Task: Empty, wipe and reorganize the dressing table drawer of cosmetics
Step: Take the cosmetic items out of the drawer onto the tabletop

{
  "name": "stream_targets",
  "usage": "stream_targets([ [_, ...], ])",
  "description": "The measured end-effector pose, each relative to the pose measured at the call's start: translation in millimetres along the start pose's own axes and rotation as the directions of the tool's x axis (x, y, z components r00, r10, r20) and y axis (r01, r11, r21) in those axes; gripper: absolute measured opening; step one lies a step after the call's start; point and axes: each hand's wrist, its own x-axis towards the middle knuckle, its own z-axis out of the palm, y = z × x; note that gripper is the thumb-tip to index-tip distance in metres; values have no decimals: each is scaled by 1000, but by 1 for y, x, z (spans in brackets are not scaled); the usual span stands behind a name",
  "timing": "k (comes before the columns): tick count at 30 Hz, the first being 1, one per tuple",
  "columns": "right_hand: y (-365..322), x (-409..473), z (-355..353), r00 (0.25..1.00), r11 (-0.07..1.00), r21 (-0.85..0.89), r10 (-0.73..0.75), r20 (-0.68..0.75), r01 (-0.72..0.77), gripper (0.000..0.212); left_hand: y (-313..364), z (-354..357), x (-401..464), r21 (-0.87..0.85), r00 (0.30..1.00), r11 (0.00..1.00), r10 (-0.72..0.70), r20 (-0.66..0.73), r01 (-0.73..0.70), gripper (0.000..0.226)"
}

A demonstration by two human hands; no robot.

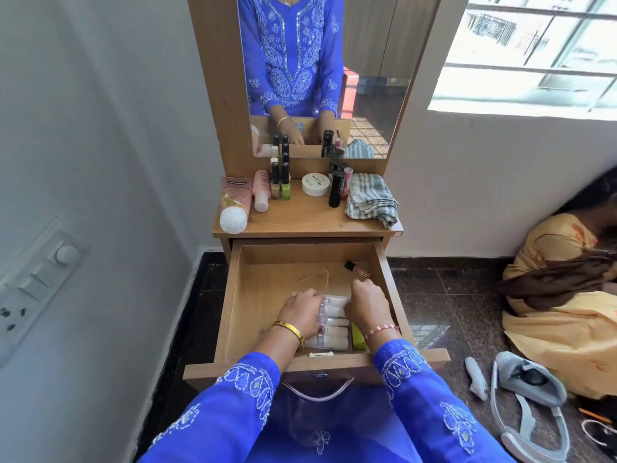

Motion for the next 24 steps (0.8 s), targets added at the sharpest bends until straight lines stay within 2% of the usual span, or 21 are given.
stream_targets([
  [5,0,-1,2,987,995,21,96,125,-100,30,-7,2,-3,19,999,999,-27,-24,28,61],
  [9,4,2,1,989,991,75,106,105,-114,32,-9,2,-3,-21,999,999,-28,-28,27,59],
  [12,6,6,-3,985,930,327,175,4,-166,39,-10,0,-2,-133,998,991,-37,-60,29,49],
  [14,7,8,-8,975,794,580,224,-5,-180,27,-9,-2,-3,-229,995,973,-31,-93,9,44],
  [15,7,9,-10,975,701,691,222,26,-178,12,-7,-3,-3,-302,994,953,-35,-108,1,42],
  [16,6,10,-12,977,598,780,201,78,-185,7,-6,-5,-4,-387,991,922,-45,-125,-7,39],
  [18,6,10,-14,974,381,898,130,183,-220,13,-3,-7,-6,-555,988,832,-83,-127,-1,36],
  [20,4,8,-15,973,222,947,39,229,-232,11,-3,-8,-7,-642,990,767,-101,-95,16,39],
  [22,2,5,-15,971,151,963,-53,235,-225,18,-5,-8,-8,-655,993,755,-101,-65,34,43],
  [24,1,4,-15,965,144,962,-95,245,-230,21,-8,-8,-8,-679,993,733,-109,-48,47,44],
])
